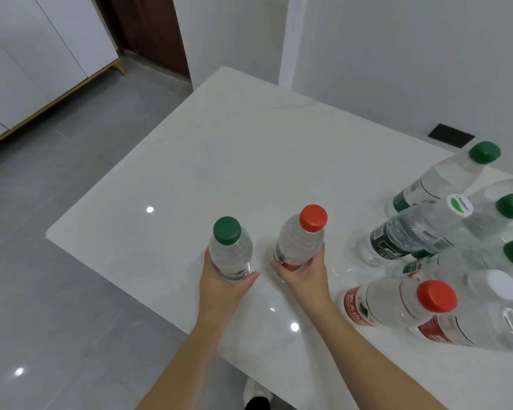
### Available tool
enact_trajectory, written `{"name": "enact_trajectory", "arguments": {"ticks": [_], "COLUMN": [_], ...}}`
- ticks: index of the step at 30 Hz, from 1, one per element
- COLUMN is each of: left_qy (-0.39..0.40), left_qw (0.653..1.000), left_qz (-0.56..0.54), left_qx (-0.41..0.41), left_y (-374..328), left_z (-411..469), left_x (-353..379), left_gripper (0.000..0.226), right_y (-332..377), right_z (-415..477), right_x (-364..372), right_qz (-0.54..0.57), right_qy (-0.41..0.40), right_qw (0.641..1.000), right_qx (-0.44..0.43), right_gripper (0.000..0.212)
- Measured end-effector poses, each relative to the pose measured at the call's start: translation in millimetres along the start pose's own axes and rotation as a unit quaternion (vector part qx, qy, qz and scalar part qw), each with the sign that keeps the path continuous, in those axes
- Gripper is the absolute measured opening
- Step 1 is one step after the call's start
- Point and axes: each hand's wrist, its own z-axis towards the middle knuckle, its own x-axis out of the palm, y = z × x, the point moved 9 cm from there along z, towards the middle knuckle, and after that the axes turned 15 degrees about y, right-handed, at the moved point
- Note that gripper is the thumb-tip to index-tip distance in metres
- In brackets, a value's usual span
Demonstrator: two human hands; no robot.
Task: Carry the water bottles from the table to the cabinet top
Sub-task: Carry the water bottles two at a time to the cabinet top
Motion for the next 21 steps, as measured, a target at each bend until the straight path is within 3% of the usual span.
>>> {"name": "enact_trajectory", "arguments": {"ticks": [3,7,13,18,21], "left_qy": [-0.017,-0.036,-0.064,-0.084,-0.091], "left_qw": [1.000,0.999,0.997,0.993,0.988], "left_qz": [0.004,0.006,-0.040,-0.070,-0.078], "left_qx": [-0.015,-0.024,-0.008,0.048,0.094], "left_y": [8,9,-19,-86,-144], "left_z": [1,4,-23,-61,-96], "left_x": [-1,0,1,-10,-24], "left_gripper": [0.066,0.062,0.057,0.058,0.054], "right_y": [-9,-9,12,78,138], "right_z": [1,6,-8,-34,-57], "right_x": [4,3,-2,-12,-26], "right_qz": [-0.005,-0.023,0.001,0.067,0.091], "right_qy": [-0.001,-0.009,0.002,0.011,0.012], "right_qw": [1.000,1.000,1.000,0.996,0.991], "right_qx": [0.011,0.017,0.000,-0.052,-0.097], "right_gripper": [0.086,0.061,0.055,0.047,0.052]}}
